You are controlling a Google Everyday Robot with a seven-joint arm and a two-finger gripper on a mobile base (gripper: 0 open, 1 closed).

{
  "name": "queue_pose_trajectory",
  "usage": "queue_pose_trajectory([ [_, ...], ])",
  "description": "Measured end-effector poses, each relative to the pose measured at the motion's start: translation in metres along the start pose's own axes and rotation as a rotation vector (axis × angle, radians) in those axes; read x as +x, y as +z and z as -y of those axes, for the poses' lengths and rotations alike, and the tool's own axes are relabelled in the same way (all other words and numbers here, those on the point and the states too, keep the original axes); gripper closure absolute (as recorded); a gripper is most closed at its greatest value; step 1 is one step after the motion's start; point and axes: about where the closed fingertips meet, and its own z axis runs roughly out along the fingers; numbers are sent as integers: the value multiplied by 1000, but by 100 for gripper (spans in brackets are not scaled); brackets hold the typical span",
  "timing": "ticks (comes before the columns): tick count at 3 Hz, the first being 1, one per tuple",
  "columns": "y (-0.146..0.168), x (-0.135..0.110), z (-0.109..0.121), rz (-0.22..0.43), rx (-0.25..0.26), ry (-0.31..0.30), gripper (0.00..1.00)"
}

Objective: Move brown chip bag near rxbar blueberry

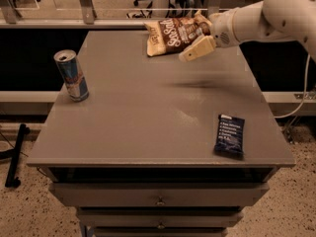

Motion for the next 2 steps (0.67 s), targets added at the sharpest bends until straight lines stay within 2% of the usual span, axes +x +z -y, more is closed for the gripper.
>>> queue_pose_trajectory([
  [1,40,11,28,13,89,59,0],
  [2,61,24,62,15,187,100,0],
])
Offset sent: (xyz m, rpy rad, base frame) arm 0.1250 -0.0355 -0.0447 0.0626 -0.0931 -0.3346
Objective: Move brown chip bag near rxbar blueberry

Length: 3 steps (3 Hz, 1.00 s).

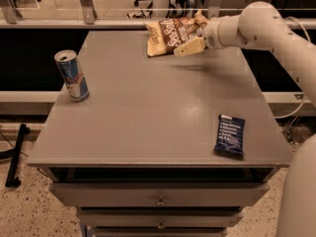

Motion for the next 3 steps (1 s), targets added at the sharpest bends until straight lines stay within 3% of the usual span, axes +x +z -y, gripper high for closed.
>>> queue_pose_trajectory([
  [1,22,5,22,4,60,21,0],
  [2,41,7,34,4,80,14,17],
  [3,50,6,39,-4,69,-28,41],
])
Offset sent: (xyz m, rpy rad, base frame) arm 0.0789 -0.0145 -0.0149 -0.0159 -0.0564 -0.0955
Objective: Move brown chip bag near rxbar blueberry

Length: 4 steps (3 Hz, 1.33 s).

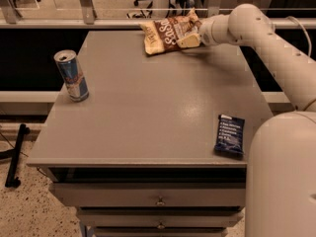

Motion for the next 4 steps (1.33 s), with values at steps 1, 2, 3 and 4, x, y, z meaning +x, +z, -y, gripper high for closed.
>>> queue_pose_trajectory([
  [1,-6,2,6,-12,4,-46,64],
  [2,-35,-7,15,-6,23,-102,88],
  [3,-81,-18,14,25,28,-114,100],
  [4,-130,-14,-8,27,-8,-102,100],
])
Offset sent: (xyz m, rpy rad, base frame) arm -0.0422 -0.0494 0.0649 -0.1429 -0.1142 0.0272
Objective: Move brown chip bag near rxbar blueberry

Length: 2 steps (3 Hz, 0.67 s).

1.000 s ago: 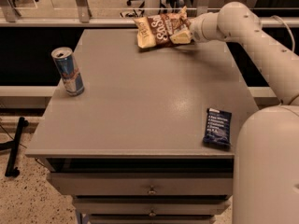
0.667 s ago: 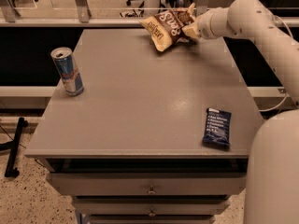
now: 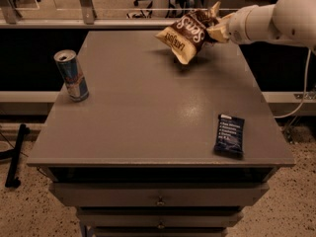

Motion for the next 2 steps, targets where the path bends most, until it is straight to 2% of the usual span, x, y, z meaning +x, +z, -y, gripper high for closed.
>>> queue_pose_trajectory([
  [1,-37,10,-32,-32,-71,31,100],
  [2,-63,22,-67,-74,-173,74,100],
])
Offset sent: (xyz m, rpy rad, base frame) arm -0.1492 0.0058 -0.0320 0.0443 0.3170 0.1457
